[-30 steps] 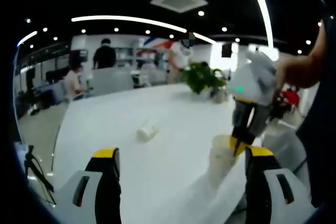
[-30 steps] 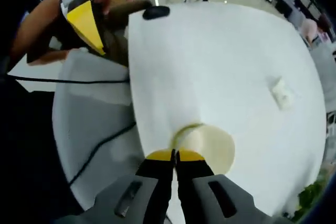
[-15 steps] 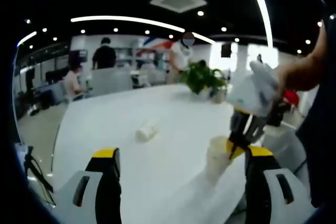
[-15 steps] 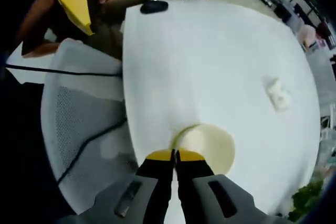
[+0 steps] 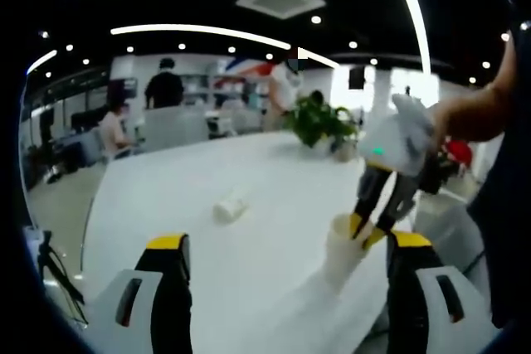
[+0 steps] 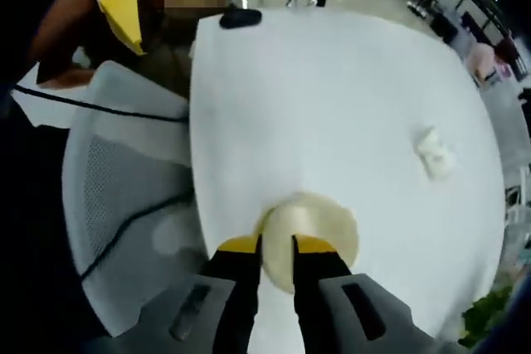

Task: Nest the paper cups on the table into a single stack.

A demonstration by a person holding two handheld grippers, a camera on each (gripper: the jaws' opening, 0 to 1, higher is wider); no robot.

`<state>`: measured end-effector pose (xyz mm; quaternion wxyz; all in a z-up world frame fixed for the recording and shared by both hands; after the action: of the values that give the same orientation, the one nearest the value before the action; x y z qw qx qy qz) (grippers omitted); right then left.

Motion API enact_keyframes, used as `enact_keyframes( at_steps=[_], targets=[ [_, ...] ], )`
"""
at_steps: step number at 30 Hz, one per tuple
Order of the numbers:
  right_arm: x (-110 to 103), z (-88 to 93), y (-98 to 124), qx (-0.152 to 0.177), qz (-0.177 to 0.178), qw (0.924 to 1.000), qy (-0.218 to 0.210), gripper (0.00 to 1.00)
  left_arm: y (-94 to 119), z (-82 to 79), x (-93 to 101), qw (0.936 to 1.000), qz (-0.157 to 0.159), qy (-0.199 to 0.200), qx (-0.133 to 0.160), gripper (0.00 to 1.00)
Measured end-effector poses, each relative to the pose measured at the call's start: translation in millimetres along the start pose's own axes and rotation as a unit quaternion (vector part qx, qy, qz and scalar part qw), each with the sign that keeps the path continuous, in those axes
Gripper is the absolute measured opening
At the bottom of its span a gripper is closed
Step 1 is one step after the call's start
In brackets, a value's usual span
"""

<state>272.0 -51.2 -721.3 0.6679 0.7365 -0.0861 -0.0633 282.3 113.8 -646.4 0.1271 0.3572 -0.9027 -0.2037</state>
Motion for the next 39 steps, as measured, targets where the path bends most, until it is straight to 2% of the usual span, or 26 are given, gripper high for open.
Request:
enact_keyframes(
  at_steps=[3,6,12,16,20,23,24,27,30,32,33,34,36,38,39],
  targets=[
    [5,-1.8,4,0.024,0.003,0.9997,-0.003,0.33,-1,-0.4,1.0,1.0,0.001,-0.001,-0.001,0.96],
    [11,-1.9,8,0.038,0.002,0.9992,-0.008,0.41,-2,-0.2,1.7,1.0,0.003,-0.001,-0.003,0.96],
    [17,-1.5,21,0.068,0.007,0.9976,-0.012,0.48,-4,-2.2,1.4,1.0,0.005,-0.003,-0.004,0.97],
    [26,-1.9,38,0.116,0.012,0.9929,-0.022,0.59,-5,-5.3,1.0,1.0,0.004,-0.008,-0.003,0.98],
    [47,6.8,54,0.164,0.032,0.9844,-0.055,0.61,-5,-8.1,-3.1,0.9999,0.0,-0.012,0.001,0.98],
    [63,18.5,66,0.198,0.044,0.9754,-0.085,0.62,-5,-10.3,-6.4,1.0,-0.004,-0.006,0.006,0.98],
    [70,23.4,73,0.219,0.054,0.9699,-0.092,0.63,-5,-10.7,-8.7,0.9999,-0.008,-0.003,0.009,0.98],
    [80,38.1,83,0.247,0.066,0.9598,-0.115,0.67,-5,-11.0,-11.4,0.9998,-0.014,0.002,0.013,0.98],
    [88,63.5,92,0.274,0.079,0.9467,-0.149,0.68,-5,-10.7,-13.5,0.9998,-0.014,0.005,0.014,0.98],
    [90,77.3,96,0.302,0.088,0.9348,-0.164,0.7,-6,-9.6,-12.9,0.9998,-0.014,0.004,0.012,0.98],
    [90,83.1,97,0.308,0.089,0.932,-0.17,0.71,-7,-8.0,-13.7,0.9999,-0.014,0.003,0.01,0.98],
    [90,89.7,99,0.326,0.095,0.9247,-0.173,0.72,-8,-7.1,-14.1,0.9999,-0.014,0.003,0.009,0.98],
    [90,102.5,96,0.34,0.1,0.9146,-0.196,0.77,-8,-7.4,-14.8,0.9997,-0.017,0.004,0.015,0.98],
    [88,111.9,93,0.355,0.116,0.9065,-0.197,0.81,-8,-7.0,-17.3,0.9994,-0.025,0.0,0.023,0.98],
    [87,115.9,90,0.357,0.122,0.9051,-0.197,0.83,-8,-6.3,-18.4,0.9993,-0.03,-0.002,0.022,0.98]
  ],
)
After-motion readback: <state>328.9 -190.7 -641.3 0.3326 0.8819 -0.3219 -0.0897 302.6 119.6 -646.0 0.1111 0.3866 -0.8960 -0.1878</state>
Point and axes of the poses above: the point that each gripper's makers call its tool centre point, and the gripper's own axes: y roughly backward along the fingers, x roughly to its right, z roughly out of its underside, the point moved 4 cm from there along y, roughly backward along the fingers, and after that the axes turned 10 degrees about -x, right-handed, at the moved point
